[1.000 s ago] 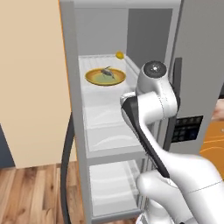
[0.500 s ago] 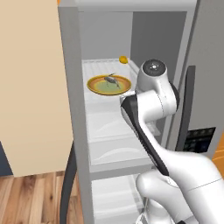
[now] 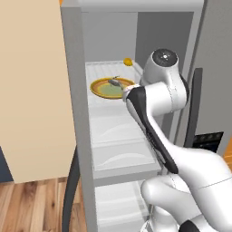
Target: Retrieve the fish from the fridge and place it on the saucepan with marinade on the stove.
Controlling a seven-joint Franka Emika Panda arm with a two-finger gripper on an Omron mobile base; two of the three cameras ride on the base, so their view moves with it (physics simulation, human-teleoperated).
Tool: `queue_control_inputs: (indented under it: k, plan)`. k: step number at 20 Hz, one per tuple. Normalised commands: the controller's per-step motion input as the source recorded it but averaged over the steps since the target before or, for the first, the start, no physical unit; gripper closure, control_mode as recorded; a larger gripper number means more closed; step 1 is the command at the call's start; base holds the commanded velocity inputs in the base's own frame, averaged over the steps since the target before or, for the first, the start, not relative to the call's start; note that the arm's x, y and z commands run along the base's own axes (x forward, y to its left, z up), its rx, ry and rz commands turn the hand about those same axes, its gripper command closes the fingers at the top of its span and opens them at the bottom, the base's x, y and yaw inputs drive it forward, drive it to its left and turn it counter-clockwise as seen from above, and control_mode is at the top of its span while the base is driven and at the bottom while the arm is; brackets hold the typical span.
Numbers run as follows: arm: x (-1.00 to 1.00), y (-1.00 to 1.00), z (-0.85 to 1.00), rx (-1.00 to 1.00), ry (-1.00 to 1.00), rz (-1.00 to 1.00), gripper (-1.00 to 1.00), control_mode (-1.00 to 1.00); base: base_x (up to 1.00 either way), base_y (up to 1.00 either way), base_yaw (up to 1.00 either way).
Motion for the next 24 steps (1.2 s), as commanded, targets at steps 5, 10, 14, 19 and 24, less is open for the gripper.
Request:
queue_control_inputs:
  k: [5,10,14,19,24]
  plan:
    - [0.05,0.11,0.36,0.04,0.00,0.17,-1.00,-1.00,0.00,0.00,0.00]
    - [0.27,0.05,0.04,0.00,0.00,0.08,-1.00,-1.00,0.00,0.00,0.00]
    - [0.40,0.00,0.00,0.00,0.00,0.02,-1.00,-1.00,0.00,0.00,0.00]
    - [0.49,0.00,-0.03,0.00,0.00,0.02,-1.00,-1.00,0.00,0.00,0.00]
    - [0.53,0.02,-0.09,0.00,0.00,0.00,-1.00,-1.00,0.00,0.00,0.00]
